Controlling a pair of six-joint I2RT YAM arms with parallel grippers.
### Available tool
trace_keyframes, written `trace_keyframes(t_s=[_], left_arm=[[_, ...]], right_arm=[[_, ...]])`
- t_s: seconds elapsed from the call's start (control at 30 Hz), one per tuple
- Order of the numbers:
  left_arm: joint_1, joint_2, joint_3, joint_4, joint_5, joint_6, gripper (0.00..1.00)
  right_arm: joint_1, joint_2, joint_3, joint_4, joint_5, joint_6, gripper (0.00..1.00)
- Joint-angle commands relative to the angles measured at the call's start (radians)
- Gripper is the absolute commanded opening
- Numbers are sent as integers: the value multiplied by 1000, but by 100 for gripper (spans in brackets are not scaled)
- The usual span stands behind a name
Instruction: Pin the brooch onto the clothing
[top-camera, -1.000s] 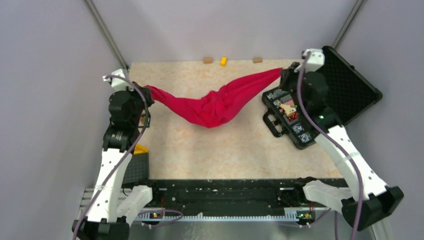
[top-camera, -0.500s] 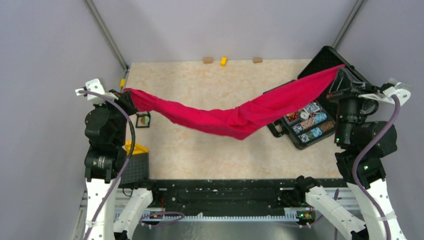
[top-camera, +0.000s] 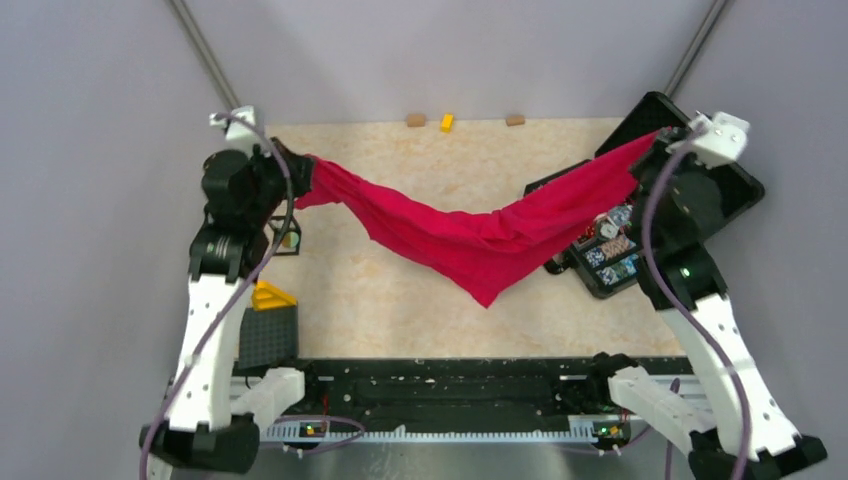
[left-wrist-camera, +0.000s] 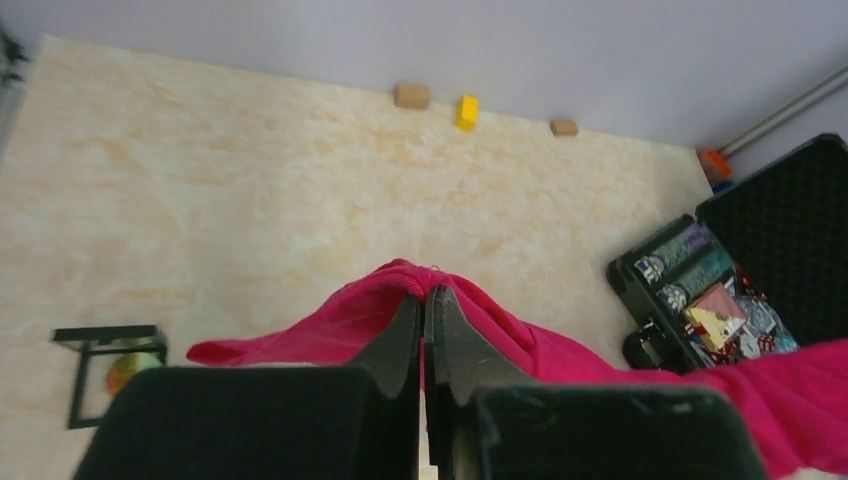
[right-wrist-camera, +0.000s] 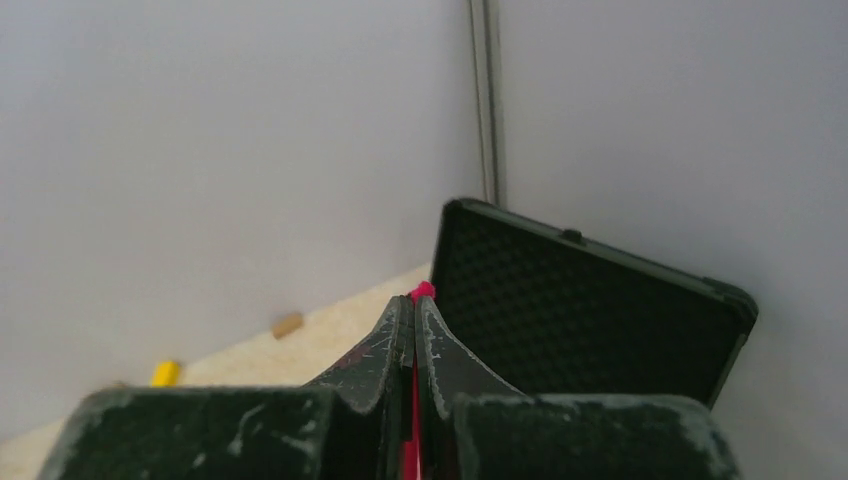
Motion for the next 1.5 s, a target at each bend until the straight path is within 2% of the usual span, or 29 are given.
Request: trace_keyframes(t_s=[0.0, 0.03, 0.07, 0.1, 0.13, 0.17, 0.2, 0.3, 0.33, 0.37, 0.4, 0.43, 0.57, 0.67, 0.77, 0.87, 0.93, 1.1, 1.3, 1.47], left_arm=[[5, 250, 78, 101, 161, -45, 0], [5, 309, 101, 97, 157, -42, 0], [5, 369, 131, 87, 152, -36, 10], [5, 423, 161, 72, 155, -26, 27], [5, 471, 188, 48, 168, -22, 51], [5, 504, 206, 31, 192, -27, 56], [2, 523, 208, 27, 217, -37, 58], [-15, 500, 124, 112, 240, -63, 67], [-18, 482, 93, 141, 245, -71, 68], [-19, 463, 60, 164, 253, -80, 68], [-19, 446, 32, 177, 267, -91, 68], [-19, 426, 4, 182, 285, -99, 68], [-19, 313, -128, 210, 373, -139, 68], [-15, 199, -206, 208, 441, -144, 72], [-10, 143, -190, 73, 483, -57, 73], [-10, 123, -141, -99, 433, 72, 73], [-14, 101, -132, -155, 342, 111, 73], [-8, 5, -280, 1, 187, 114, 72], [-9, -25, -314, -3, 182, 105, 71], [-9, -19, -315, -7, 184, 102, 71]], right_arm=[[-251, 171, 33, -153, -79, 155, 0], [-338, 197, 18, -182, -165, 221, 0], [-412, 222, 1, -197, -275, 273, 0], [-468, 245, -15, -209, -346, 309, 2], [-504, 274, -19, -235, -405, 328, 18], [-518, 302, -17, -259, -448, 336, 34], [-521, 326, -13, -281, -474, 331, 45], [-521, 343, -38, -294, -541, 312, 62], [-521, 325, -54, -286, -564, 311, 64], [-521, 305, -77, -273, -594, 311, 71], [-521, 279, -99, -263, -629, 315, 83], [-520, 254, -120, -255, -670, 321, 84], [-491, 169, -216, -237, -864, 364, 83], [-371, 139, -276, -264, -902, 383, 81], [-212, 147, -338, -282, -893, 408, 80], [-31, 194, -388, -273, -827, 455, 79], [90, 243, -399, -266, -742, 487, 77], [289, 440, -336, -282, -584, 522, 66], [353, 695, -189, -321, -474, 506, 54], [353, 863, -60, -352, -414, 504, 51]])
